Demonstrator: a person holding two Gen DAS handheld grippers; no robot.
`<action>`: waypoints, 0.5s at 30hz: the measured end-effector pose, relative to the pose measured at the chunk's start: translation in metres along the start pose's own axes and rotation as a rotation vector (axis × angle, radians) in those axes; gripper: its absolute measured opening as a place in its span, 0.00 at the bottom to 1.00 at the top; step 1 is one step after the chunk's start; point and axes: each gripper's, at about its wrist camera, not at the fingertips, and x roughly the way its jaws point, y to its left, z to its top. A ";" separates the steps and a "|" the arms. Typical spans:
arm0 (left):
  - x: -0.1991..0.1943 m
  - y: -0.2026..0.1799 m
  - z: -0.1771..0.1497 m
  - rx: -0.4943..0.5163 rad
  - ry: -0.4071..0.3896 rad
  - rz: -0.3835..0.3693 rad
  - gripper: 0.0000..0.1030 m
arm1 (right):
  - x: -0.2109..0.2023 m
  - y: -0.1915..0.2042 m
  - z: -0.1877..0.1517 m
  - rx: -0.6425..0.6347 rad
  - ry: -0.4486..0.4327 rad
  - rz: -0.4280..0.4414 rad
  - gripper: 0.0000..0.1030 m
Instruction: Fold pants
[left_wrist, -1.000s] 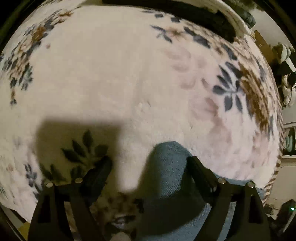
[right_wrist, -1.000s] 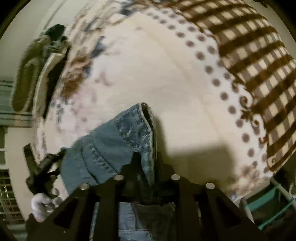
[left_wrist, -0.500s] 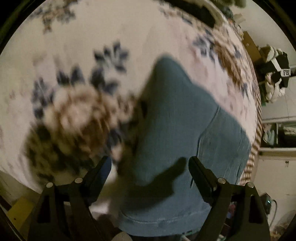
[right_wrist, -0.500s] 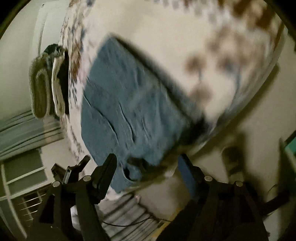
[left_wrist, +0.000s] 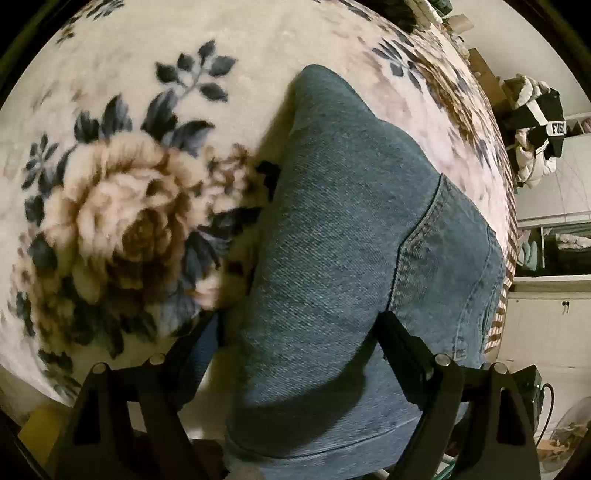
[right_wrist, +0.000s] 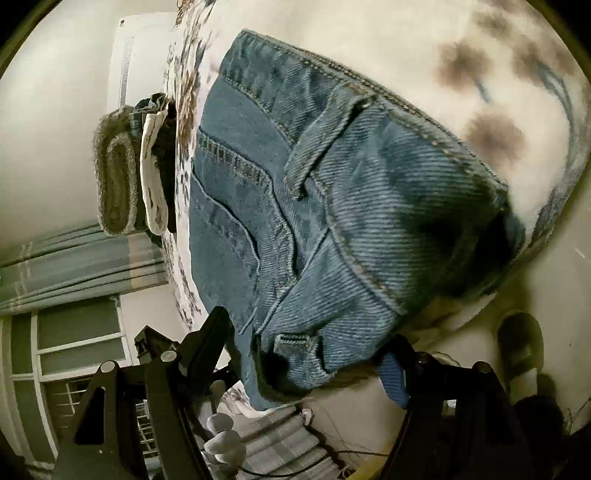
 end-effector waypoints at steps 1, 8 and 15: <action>0.000 0.001 0.000 -0.004 0.000 -0.004 0.83 | 0.000 0.001 -0.001 -0.001 -0.005 -0.007 0.74; 0.000 0.004 -0.001 -0.005 -0.003 -0.010 0.83 | -0.010 0.029 0.000 -0.058 -0.061 -0.010 0.74; 0.002 0.001 0.000 -0.002 -0.004 -0.005 0.83 | 0.003 0.013 0.009 0.006 -0.019 -0.140 0.60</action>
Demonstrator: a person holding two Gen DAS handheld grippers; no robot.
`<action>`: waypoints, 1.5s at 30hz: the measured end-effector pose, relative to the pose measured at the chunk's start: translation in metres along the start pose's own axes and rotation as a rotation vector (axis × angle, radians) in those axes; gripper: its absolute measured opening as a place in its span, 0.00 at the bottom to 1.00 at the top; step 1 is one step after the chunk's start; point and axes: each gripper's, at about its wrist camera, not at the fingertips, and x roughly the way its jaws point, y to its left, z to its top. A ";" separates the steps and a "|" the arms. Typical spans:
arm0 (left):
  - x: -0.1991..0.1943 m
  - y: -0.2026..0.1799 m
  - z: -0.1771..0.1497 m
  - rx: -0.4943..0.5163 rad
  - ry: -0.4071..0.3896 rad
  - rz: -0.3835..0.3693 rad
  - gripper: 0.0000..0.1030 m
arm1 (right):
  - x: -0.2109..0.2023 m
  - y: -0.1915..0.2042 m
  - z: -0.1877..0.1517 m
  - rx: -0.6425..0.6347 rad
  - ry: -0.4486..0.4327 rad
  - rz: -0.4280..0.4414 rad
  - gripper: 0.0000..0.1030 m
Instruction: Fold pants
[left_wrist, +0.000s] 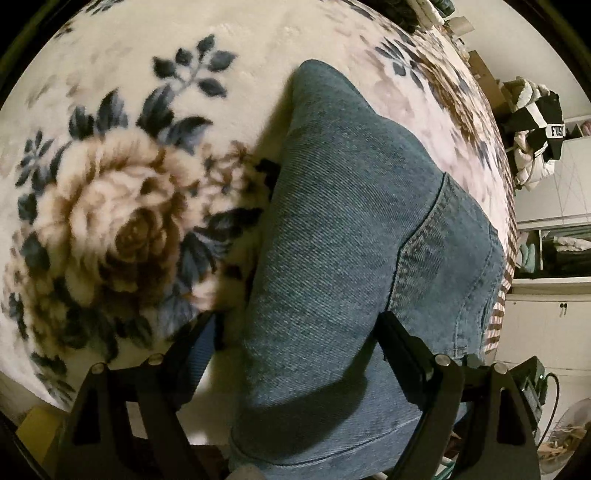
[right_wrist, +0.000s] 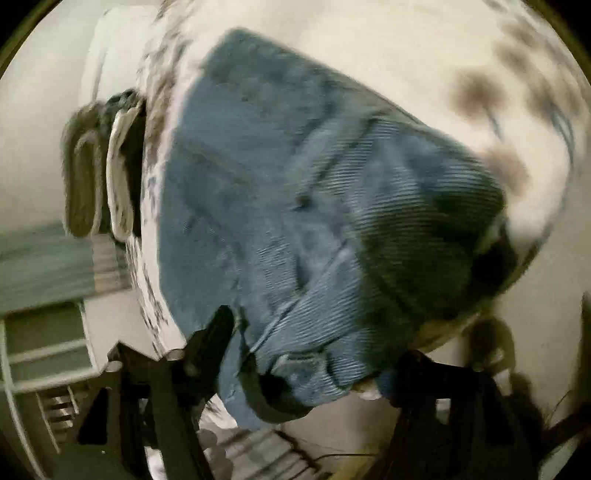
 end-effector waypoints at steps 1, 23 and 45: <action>0.000 -0.001 0.000 -0.002 -0.001 -0.001 0.83 | -0.001 0.000 -0.002 0.001 -0.005 0.003 0.59; 0.005 -0.002 0.003 -0.003 -0.019 -0.013 0.83 | -0.011 -0.015 -0.001 0.032 -0.104 0.233 0.78; -0.072 -0.047 -0.017 0.018 -0.137 -0.044 0.18 | -0.054 0.035 -0.033 -0.038 -0.187 0.044 0.28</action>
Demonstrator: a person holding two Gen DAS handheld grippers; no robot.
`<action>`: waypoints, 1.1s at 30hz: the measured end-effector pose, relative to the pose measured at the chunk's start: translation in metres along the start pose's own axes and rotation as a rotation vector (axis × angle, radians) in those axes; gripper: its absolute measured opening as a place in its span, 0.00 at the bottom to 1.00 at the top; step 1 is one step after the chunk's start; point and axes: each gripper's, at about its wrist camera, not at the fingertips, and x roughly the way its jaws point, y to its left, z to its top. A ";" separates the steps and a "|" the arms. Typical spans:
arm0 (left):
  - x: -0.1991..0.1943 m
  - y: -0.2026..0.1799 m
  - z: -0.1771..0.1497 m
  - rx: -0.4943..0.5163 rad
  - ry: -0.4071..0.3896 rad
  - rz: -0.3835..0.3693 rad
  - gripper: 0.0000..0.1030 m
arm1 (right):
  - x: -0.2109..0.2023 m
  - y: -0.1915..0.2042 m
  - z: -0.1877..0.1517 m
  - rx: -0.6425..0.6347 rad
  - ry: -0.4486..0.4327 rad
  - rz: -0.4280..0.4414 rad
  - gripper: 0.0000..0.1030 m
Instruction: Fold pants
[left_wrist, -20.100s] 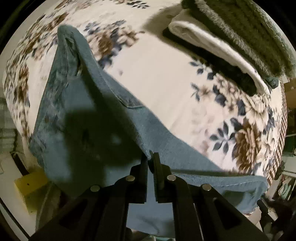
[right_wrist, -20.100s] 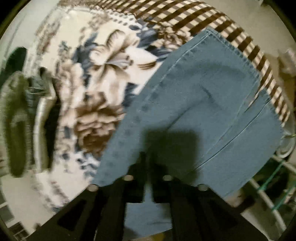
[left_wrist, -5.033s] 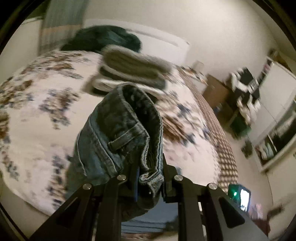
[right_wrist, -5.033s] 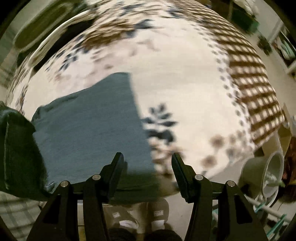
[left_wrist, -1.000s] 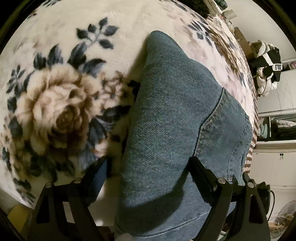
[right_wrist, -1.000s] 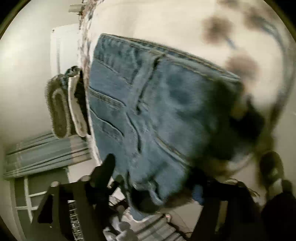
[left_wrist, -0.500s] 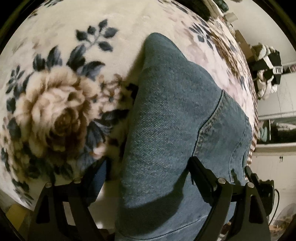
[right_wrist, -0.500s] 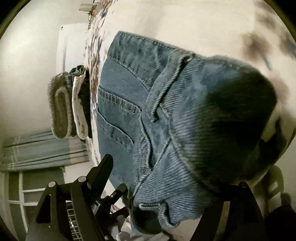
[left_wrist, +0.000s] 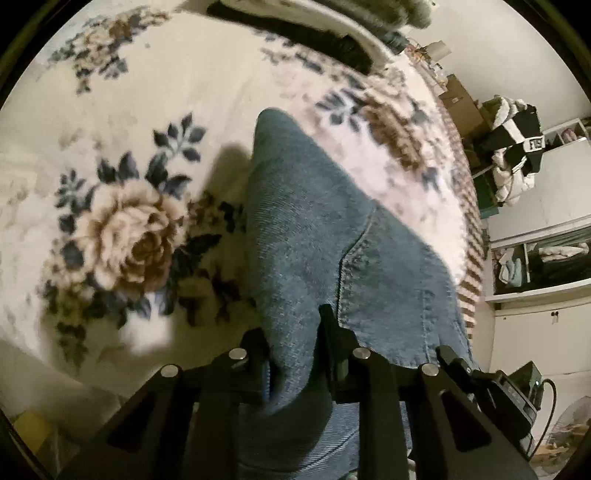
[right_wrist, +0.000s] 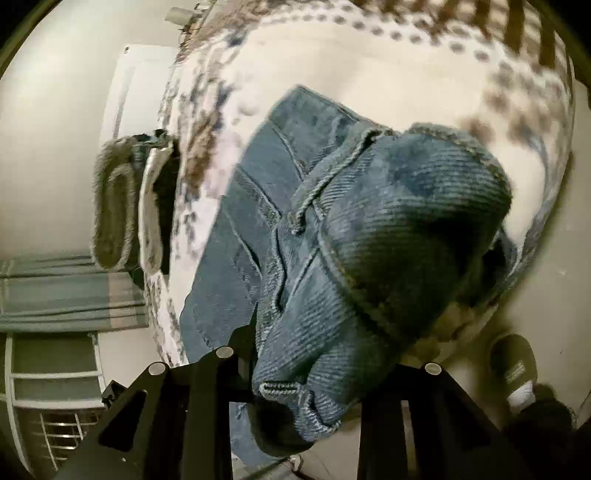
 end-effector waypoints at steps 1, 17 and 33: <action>-0.011 -0.005 0.000 -0.004 -0.003 -0.004 0.17 | -0.004 0.006 -0.001 -0.006 0.003 0.001 0.28; -0.158 -0.095 0.078 0.049 -0.137 -0.044 0.17 | -0.086 0.174 0.026 -0.137 0.002 0.111 0.27; -0.195 -0.110 0.371 0.067 -0.316 -0.147 0.16 | 0.019 0.457 0.143 -0.275 -0.126 0.234 0.27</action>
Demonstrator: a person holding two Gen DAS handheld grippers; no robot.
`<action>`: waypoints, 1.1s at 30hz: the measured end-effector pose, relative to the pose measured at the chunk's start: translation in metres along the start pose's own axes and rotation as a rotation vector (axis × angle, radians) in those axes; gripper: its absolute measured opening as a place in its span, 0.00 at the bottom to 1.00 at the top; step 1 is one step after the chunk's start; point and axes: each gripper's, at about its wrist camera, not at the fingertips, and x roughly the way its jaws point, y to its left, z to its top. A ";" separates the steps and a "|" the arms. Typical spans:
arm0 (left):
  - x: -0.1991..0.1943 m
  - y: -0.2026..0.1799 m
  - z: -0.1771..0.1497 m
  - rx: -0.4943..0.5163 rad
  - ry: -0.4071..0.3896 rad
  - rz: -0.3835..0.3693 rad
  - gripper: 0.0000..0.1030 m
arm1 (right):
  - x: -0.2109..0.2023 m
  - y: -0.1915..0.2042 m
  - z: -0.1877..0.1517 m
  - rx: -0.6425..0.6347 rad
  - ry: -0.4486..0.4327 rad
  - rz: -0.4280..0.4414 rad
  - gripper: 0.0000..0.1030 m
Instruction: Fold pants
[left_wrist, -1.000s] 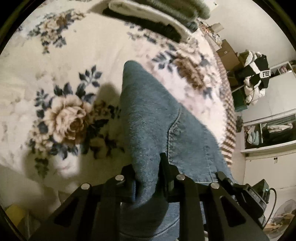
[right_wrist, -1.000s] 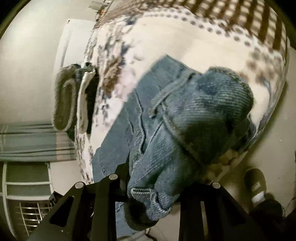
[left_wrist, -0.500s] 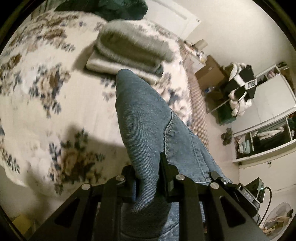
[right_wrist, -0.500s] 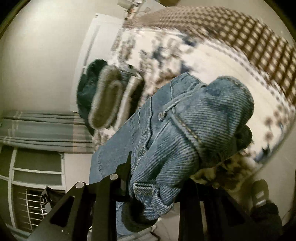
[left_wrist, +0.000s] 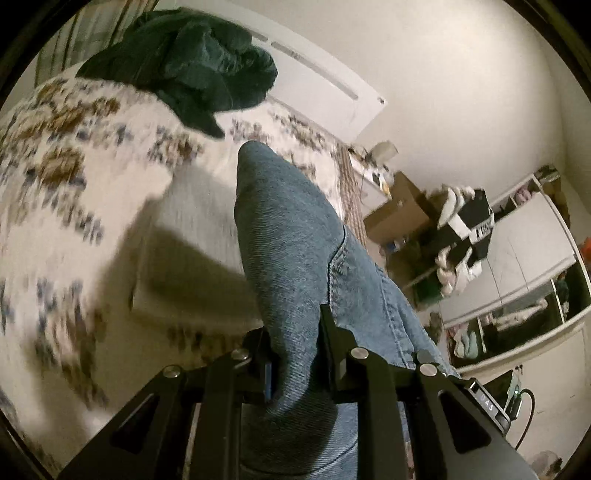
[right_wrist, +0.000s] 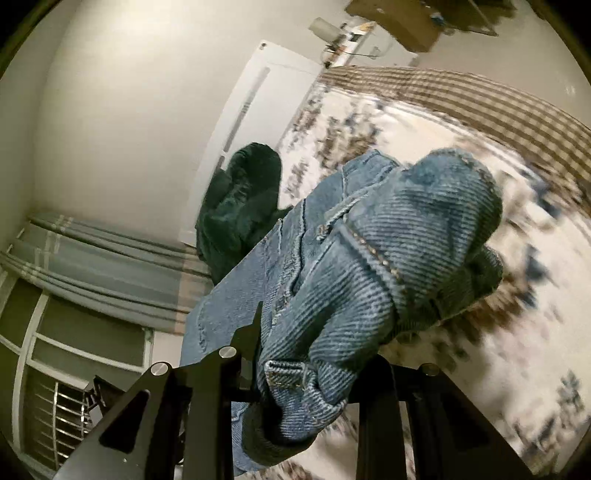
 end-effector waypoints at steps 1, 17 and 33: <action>0.011 0.006 0.018 0.010 -0.004 0.004 0.16 | 0.020 0.007 0.008 -0.004 -0.005 0.005 0.27; 0.171 0.173 0.083 -0.039 0.183 0.161 0.21 | 0.271 -0.034 0.015 -0.040 0.167 -0.131 0.31; 0.096 0.107 0.051 0.205 0.123 0.451 0.62 | 0.175 0.043 -0.005 -0.486 0.171 -0.558 0.79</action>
